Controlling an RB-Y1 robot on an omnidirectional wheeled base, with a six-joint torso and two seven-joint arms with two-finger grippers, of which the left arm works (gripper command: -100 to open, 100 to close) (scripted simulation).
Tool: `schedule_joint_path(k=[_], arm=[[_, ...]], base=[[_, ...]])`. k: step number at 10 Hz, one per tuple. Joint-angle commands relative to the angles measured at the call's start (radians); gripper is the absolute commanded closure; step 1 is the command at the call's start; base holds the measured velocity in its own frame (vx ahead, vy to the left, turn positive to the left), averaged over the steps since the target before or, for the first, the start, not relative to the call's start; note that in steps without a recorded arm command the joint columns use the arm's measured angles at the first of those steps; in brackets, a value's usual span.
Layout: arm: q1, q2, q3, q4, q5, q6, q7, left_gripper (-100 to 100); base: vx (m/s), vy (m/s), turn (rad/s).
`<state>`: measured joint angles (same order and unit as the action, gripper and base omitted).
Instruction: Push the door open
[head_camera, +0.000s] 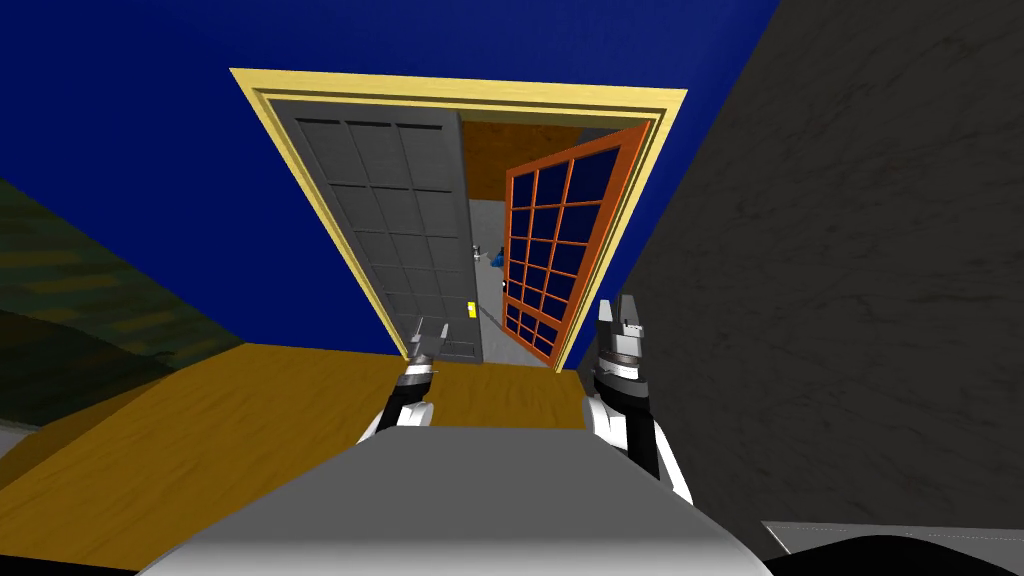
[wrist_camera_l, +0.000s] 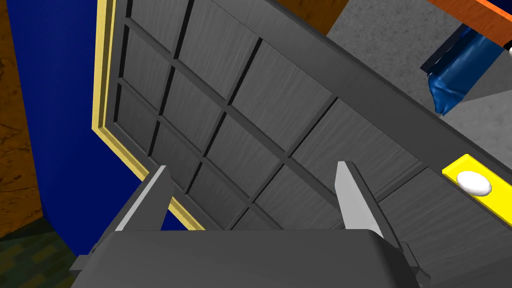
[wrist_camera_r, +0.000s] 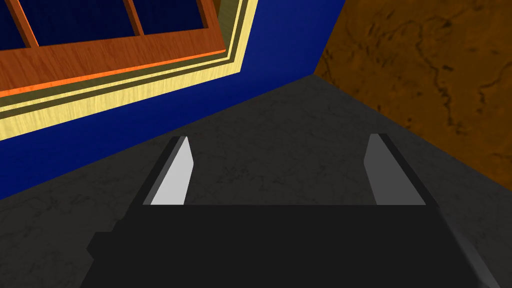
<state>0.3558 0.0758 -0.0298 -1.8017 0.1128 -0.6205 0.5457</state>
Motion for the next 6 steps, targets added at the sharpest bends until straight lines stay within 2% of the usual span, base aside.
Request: schedule_joint_path(k=[1, 6], arm=[[-0.007, 0.003, 0.005, 0.049, 0.020, -0.014, 0.043, -100], [-0.040, -0.002, 0.017, 0.198, 0.082, -0.052, 0.165, -100]], base=[[0.079, 0.068, -0.183], [0.075, 0.075, -0.179]])
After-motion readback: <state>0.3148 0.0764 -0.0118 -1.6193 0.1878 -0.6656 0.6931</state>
